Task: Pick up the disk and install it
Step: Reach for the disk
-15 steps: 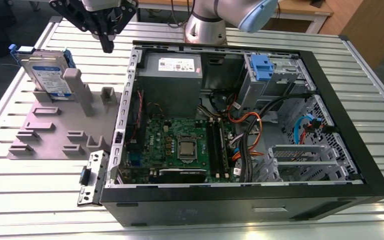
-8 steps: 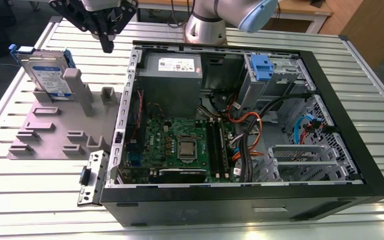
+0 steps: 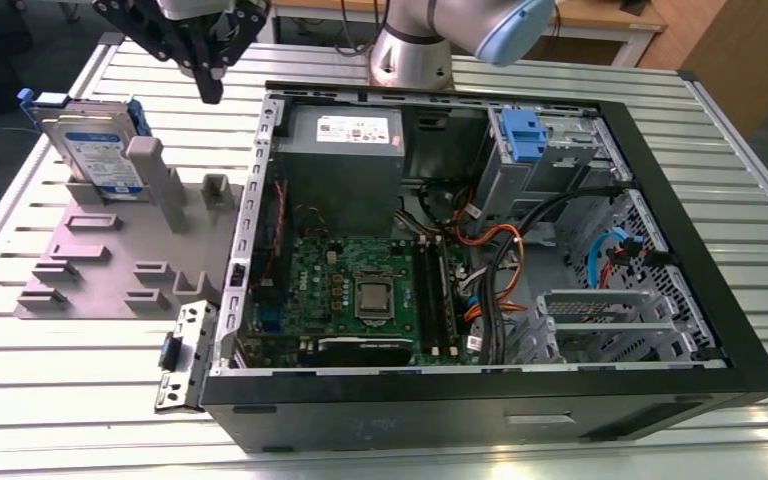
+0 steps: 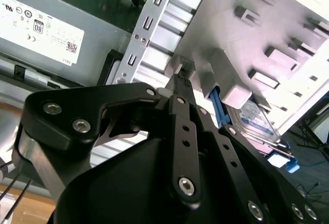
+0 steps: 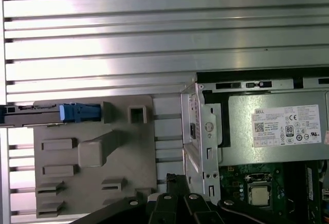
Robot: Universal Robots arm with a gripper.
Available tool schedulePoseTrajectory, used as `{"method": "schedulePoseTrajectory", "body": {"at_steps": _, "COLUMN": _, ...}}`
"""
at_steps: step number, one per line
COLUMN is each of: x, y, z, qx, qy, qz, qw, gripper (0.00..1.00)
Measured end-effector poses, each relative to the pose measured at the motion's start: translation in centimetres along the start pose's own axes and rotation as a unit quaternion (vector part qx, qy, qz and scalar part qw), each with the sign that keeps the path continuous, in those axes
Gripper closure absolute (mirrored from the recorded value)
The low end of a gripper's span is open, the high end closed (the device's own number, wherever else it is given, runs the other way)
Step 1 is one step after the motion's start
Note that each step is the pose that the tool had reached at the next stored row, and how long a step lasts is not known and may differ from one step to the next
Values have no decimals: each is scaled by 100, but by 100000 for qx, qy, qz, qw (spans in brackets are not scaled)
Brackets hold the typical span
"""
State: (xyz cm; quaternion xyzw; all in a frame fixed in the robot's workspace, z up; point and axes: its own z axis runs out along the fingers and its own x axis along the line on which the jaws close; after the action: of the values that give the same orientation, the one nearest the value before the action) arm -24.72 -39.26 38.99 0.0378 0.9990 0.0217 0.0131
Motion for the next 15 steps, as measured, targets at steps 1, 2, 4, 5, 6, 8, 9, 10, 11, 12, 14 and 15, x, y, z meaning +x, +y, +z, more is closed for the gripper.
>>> {"method": "schedulePoseTrajectory", "body": {"at_steps": 1, "x": 10, "y": 25, "z": 3, "qx": -3, "qy": -5, "qz": -3, "qw": 100000, "gripper": 89}}
{"method": "schedulePoseTrajectory", "body": {"at_steps": 2, "x": 25, "y": 52, "z": 4, "qx": 1, "qy": 0, "qz": 2, "qw": 100000, "gripper": 89}}
{"method": "schedulePoseTrajectory", "body": {"at_steps": 4, "x": 67, "y": 100, "z": 9, "qx": -2, "qy": 0, "qz": 8, "qw": 100000, "gripper": 89}}
{"method": "schedulePoseTrajectory", "body": {"at_steps": 5, "x": 104, "y": 112, "z": 11, "qx": -3, "qy": -3, "qz": -1, "qw": 100000, "gripper": 89}}
{"method": "schedulePoseTrajectory", "body": {"at_steps": 6, "x": 147, "y": 121, "z": 12, "qx": 0, "qy": -1, "qz": -2, "qw": 100000, "gripper": 89}}
{"method": "schedulePoseTrajectory", "body": {"at_steps": 8, "x": 237, "y": 132, "z": 16, "qx": 0, "qy": -2, "qz": 11, "qw": 100000, "gripper": 89}}
{"method": "schedulePoseTrajectory", "body": {"at_steps": 9, "x": 272, "y": 141, "z": 19, "qx": -3, "qy": 11, "qz": 4, "qw": 100000, "gripper": 89}}
{"method": "schedulePoseTrajectory", "body": {"at_steps": 10, "x": 298, "y": 155, "z": 26, "qx": -10, "qy": 21, "qz": -1, "qw": 100000, "gripper": 89}}
{"method": "schedulePoseTrajectory", "body": {"at_steps": 11, "x": 318, "y": 175, "z": 30, "qx": 5, "qy": 58, "qz": 6, "qw": 100000, "gripper": 89}}
{"method": "schedulePoseTrajectory", "body": {"at_steps": 12, "x": 326, "y": 198, "z": 40, "qx": 10, "qy": 99, "qz": 14, "qw": 100000, "gripper": 89}}
{"method": "schedulePoseTrajectory", "body": {"at_steps": 14, "x": 351, "y": 229, "z": 56, "qx": 10, "qy": 140, "qz": 10, "qw": 100000, "gripper": 89}}
{"method": "schedulePoseTrajectory", "body": {"at_steps": 15, "x": 374, "y": 233, "z": 59, "qx": 18, "qy": 187, "qz": 9, "qw": 100000, "gripper": 89}}
